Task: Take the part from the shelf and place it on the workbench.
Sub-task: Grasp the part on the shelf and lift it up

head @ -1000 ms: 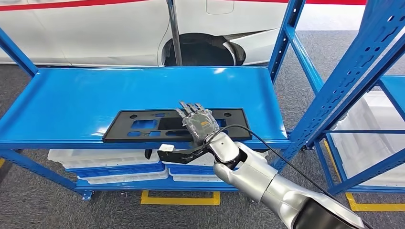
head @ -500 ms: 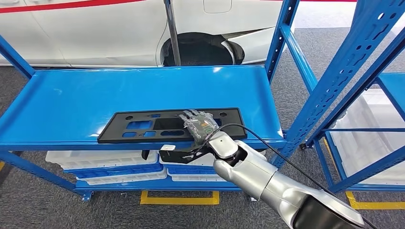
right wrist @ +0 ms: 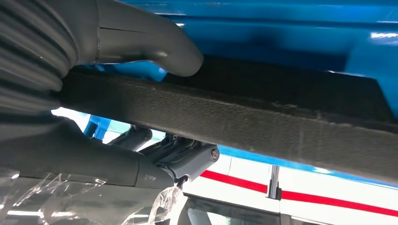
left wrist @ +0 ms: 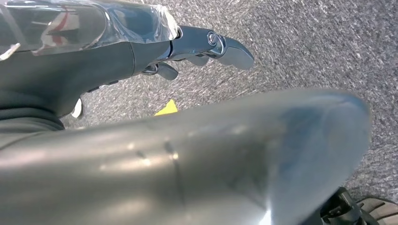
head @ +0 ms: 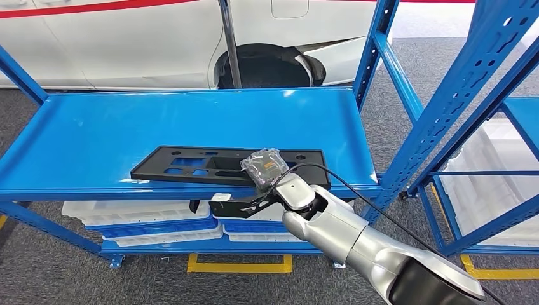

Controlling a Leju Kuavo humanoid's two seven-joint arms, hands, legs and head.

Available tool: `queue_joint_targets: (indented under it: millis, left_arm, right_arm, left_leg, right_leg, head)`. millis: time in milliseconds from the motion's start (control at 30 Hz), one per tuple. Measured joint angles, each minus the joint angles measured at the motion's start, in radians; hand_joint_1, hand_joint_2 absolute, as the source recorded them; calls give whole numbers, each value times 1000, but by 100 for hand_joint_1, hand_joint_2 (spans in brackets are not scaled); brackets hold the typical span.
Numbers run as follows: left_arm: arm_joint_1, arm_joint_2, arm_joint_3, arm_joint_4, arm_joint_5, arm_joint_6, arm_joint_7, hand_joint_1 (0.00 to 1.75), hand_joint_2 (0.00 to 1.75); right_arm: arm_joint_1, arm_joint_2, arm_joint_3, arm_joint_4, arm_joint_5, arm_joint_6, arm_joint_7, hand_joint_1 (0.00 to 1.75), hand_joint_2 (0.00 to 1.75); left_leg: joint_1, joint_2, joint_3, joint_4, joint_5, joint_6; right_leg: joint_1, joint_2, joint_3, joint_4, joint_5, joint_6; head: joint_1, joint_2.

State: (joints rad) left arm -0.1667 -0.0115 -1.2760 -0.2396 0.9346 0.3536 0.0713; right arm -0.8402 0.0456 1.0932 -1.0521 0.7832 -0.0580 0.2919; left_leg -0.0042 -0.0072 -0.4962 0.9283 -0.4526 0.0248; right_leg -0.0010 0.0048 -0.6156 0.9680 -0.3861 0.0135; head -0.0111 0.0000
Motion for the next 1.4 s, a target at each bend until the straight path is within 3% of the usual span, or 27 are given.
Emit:
queue_joint_targets:
  millis: [267, 400, 800, 1033, 1400]
  left_arm:
    - [-1, 0, 0, 0, -15, 20, -30, 0, 0]
    - [-1, 0, 0, 0, -25, 32, -38, 0, 175]
    - [-3, 0, 0, 0, -36, 47, -82, 0, 175]
    - [-5, 0, 0, 0, -36, 89, -85, 0, 175]
    - [-6, 0, 0, 0, -48, 80, -69, 0, 175]
  right_arm:
    - [-2, -4, 1, 0, -1, -4, 12, 175, 175]
    - [-1, -8, 2, 0, 1, -11, 17, 175, 175]
    - [1, -20, 2, -1, 12, -19, 31, 175, 175]
    - [4, -28, 2, -6, 27, -24, 40, 175, 175]
    - [24, -35, 2, -16, 80, -78, 28, 175, 175]
  left_leg:
    - [0, 0, 0, 0, 0, 0]
    - [0, 0, 0, 0, 0, 0]
    - [0, 0, 0, 0, 0, 0]
    - [0, 0, 0, 0, 0, 0]
    - [0, 0, 0, 0, 0, 0]
  right_leg:
    - [0, 0, 0, 0, 0, 0]
    - [0, 0, 0, 0, 0, 0]
    - [0, 0, 0, 0, 0, 0]
    - [0, 0, 0, 0, 0, 0]
    - [0, 0, -1, 0, 0, 0]
  head:
    - [0, 0]
    - [0, 0]
    - [0, 0]
    - [0, 0]
    - [0, 0]
